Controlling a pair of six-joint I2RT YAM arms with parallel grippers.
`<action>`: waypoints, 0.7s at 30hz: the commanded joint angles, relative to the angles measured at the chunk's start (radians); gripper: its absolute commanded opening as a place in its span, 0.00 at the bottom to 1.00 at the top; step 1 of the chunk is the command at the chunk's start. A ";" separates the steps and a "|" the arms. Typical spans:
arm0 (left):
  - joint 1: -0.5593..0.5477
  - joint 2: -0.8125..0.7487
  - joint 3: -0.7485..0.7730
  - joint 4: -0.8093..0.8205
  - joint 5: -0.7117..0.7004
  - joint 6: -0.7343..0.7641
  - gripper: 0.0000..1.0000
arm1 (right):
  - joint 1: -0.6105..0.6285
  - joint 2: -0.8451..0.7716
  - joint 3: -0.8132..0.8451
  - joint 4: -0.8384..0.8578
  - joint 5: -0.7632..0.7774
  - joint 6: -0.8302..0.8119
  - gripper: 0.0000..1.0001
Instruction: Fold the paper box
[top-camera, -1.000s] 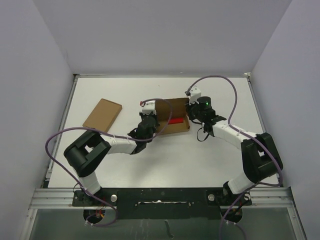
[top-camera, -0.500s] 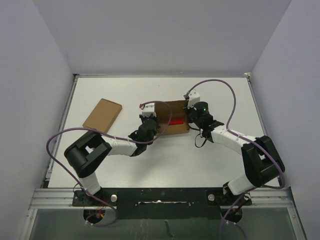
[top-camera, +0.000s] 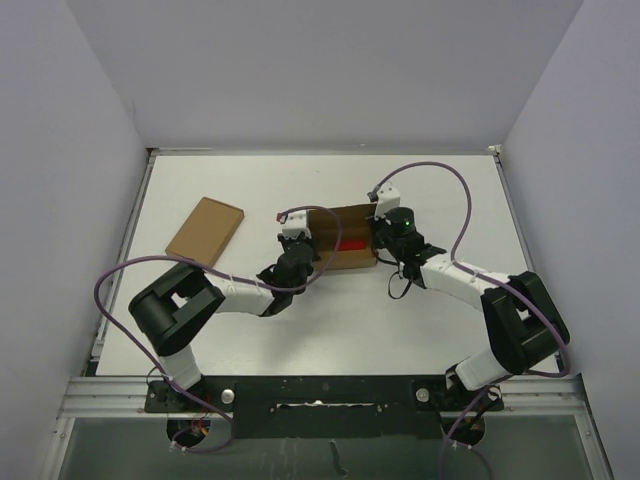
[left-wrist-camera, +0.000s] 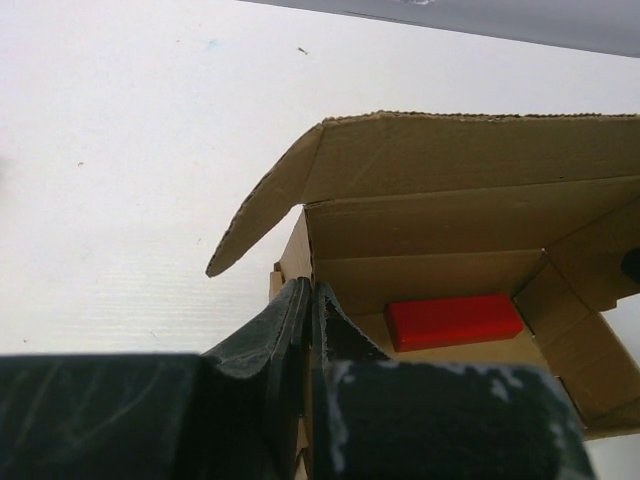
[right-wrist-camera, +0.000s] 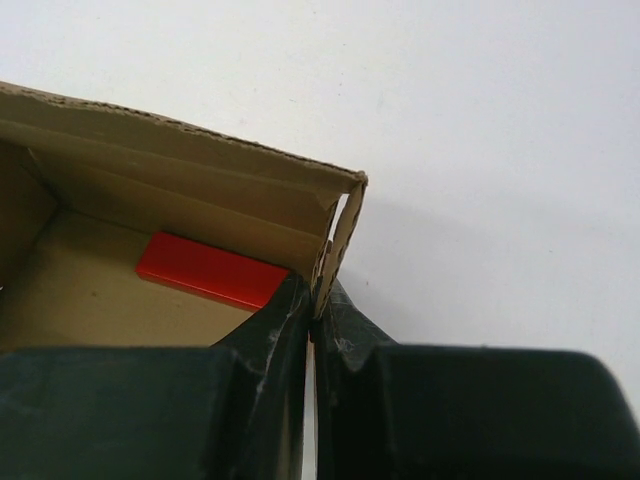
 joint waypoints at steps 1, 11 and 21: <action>-0.027 -0.034 -0.015 0.012 0.039 -0.032 0.00 | 0.028 -0.041 -0.005 0.044 -0.041 0.032 0.03; -0.020 -0.032 0.003 0.027 0.036 0.012 0.00 | 0.088 -0.016 0.020 0.157 0.013 -0.089 0.03; 0.008 -0.044 0.032 0.069 0.052 0.101 0.00 | 0.098 -0.024 -0.005 0.266 0.011 -0.155 0.03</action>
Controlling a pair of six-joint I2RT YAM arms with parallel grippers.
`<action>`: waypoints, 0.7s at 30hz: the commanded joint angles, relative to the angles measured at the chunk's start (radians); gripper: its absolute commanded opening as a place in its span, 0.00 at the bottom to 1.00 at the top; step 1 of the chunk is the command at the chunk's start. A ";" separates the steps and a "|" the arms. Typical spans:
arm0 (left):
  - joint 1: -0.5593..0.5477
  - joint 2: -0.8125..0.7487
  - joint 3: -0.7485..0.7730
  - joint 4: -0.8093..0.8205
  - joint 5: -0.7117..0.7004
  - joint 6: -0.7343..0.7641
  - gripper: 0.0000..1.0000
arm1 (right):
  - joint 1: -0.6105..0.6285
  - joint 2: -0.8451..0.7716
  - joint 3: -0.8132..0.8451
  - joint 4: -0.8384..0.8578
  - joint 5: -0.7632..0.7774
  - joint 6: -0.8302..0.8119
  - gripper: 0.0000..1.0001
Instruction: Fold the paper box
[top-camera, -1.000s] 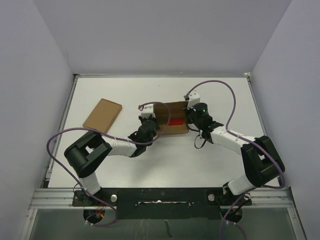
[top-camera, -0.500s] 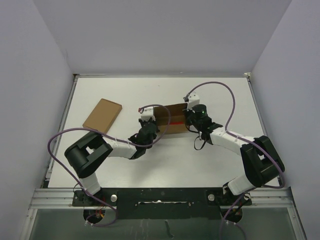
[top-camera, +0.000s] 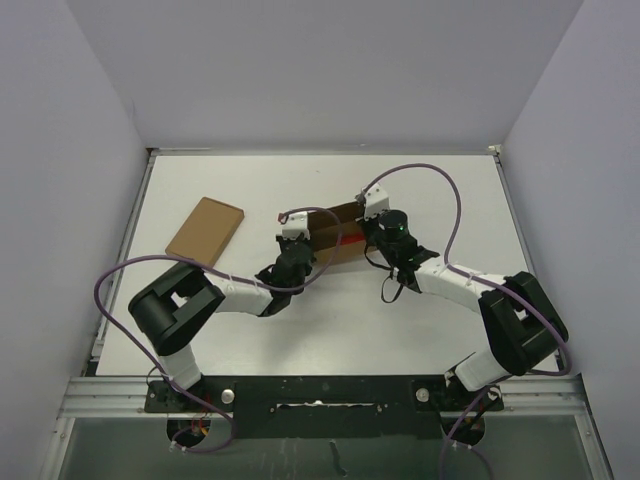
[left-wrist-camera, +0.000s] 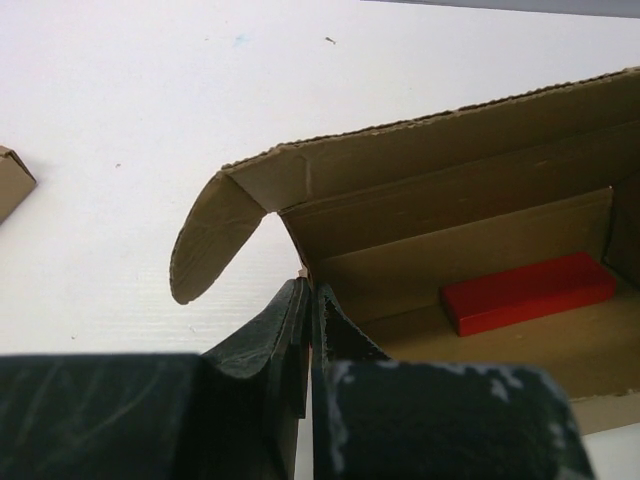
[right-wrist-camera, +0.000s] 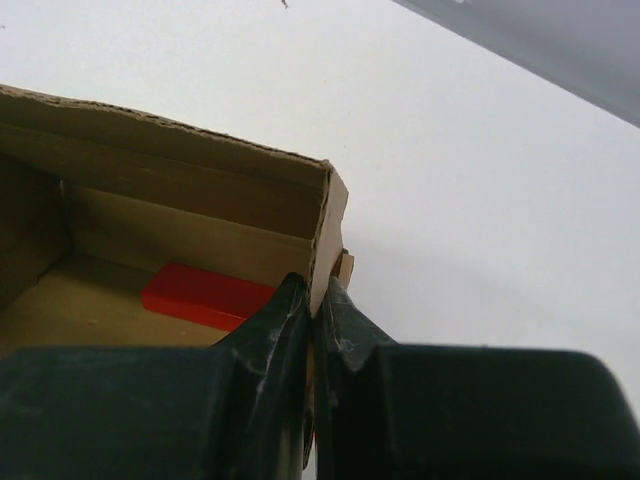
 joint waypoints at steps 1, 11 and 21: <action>0.002 -0.043 0.054 0.085 0.075 0.050 0.00 | 0.028 -0.023 -0.001 0.176 -0.050 -0.042 0.03; 0.014 -0.015 0.075 0.137 0.124 0.078 0.00 | -0.034 0.012 -0.037 0.187 -0.144 -0.013 0.03; 0.006 0.005 0.033 0.153 0.138 0.031 0.00 | -0.095 0.028 -0.051 0.149 -0.202 0.051 0.04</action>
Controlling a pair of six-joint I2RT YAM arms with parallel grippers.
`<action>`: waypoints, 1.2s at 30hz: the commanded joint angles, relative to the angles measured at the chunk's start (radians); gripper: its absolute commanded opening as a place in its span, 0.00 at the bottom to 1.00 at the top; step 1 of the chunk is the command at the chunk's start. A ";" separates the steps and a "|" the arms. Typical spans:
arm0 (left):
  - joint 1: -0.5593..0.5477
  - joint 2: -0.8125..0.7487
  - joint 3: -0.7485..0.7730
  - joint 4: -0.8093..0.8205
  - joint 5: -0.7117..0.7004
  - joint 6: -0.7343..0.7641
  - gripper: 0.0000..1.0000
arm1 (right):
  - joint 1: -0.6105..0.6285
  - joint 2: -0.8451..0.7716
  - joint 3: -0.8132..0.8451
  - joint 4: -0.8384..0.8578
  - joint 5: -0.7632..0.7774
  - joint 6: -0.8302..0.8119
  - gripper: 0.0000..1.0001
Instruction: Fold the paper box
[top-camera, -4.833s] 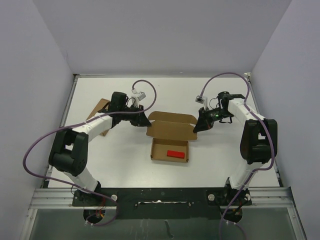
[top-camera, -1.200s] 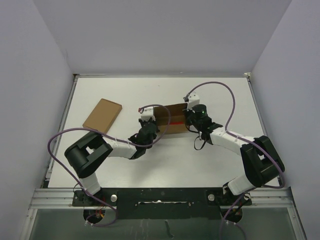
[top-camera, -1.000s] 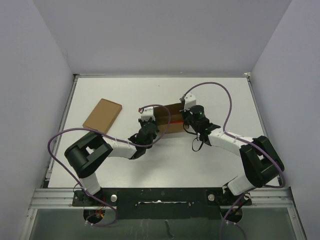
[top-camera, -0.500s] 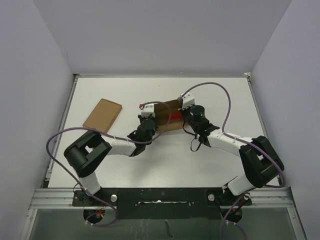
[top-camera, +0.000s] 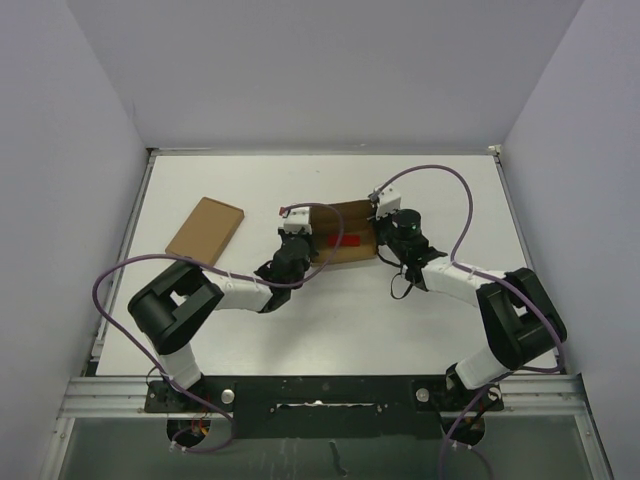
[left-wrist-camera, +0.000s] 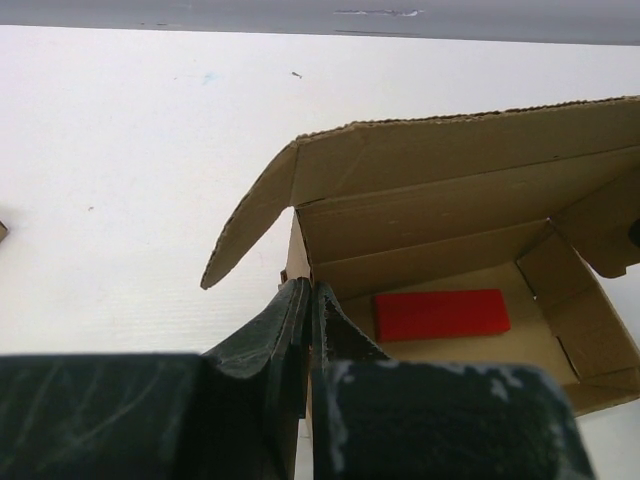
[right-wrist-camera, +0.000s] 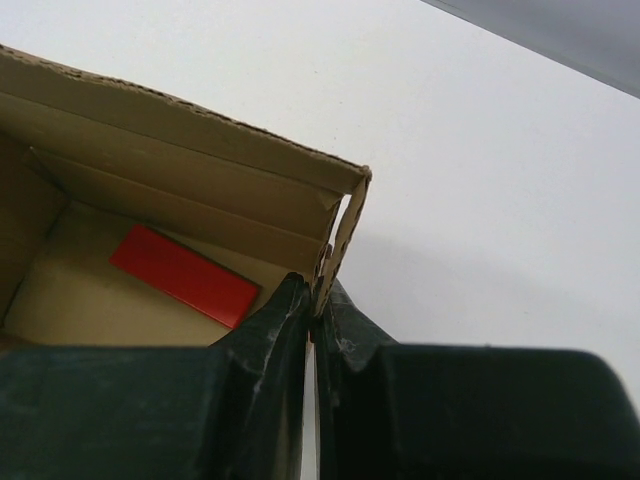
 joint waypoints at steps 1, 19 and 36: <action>-0.018 0.003 0.000 0.099 0.057 -0.032 0.00 | 0.010 0.006 -0.004 0.046 -0.072 0.052 0.04; -0.036 -0.009 -0.023 0.069 0.053 -0.068 0.00 | 0.013 0.000 -0.027 0.011 -0.073 0.081 0.05; -0.074 -0.028 -0.069 0.062 0.034 -0.070 0.00 | 0.024 -0.059 -0.063 -0.055 -0.084 0.058 0.07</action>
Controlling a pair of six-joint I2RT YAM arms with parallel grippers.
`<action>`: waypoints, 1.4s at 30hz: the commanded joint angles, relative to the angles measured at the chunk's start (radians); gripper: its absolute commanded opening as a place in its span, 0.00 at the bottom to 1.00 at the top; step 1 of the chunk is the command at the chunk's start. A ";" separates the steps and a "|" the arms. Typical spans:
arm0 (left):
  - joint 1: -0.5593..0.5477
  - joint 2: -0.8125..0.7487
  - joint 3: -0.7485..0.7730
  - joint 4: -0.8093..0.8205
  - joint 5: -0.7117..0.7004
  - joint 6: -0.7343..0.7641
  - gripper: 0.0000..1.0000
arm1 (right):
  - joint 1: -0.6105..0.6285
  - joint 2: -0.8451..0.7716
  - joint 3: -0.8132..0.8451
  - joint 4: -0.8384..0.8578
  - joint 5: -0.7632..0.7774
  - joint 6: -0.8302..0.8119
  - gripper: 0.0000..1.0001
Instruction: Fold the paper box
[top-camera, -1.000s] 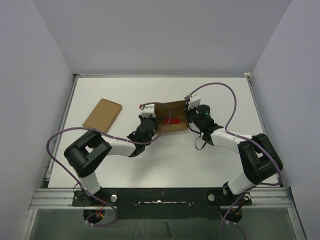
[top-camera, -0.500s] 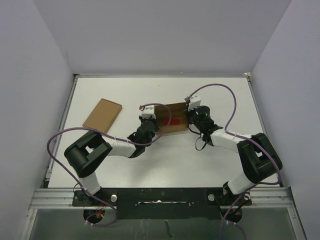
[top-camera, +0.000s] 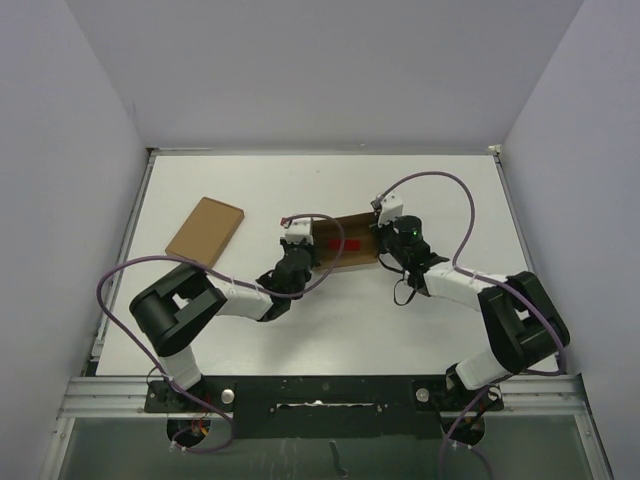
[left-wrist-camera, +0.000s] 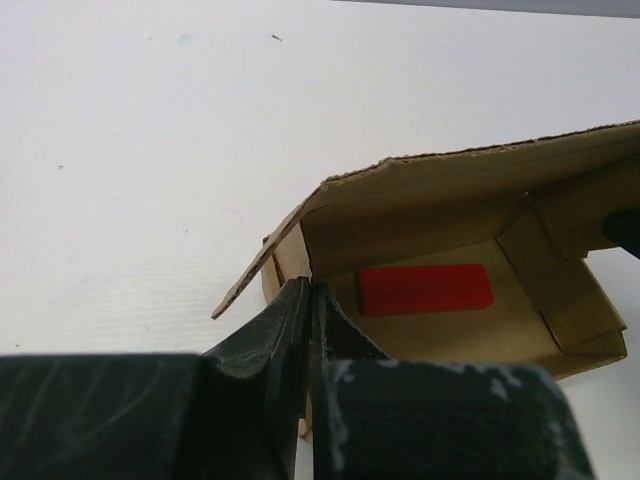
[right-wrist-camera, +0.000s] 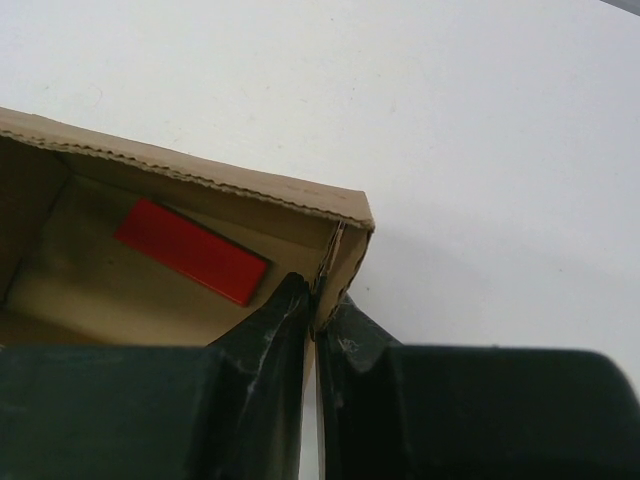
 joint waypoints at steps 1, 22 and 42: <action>-0.033 -0.030 -0.013 0.038 0.040 -0.014 0.00 | 0.025 -0.053 -0.016 -0.039 -0.062 -0.001 0.07; -0.048 -0.026 -0.044 0.050 0.005 0.006 0.00 | 0.000 -0.121 -0.028 -0.138 -0.092 -0.043 0.23; -0.055 -0.021 -0.030 0.018 -0.007 0.021 0.00 | -0.173 -0.304 0.094 -0.628 -0.674 -0.497 0.54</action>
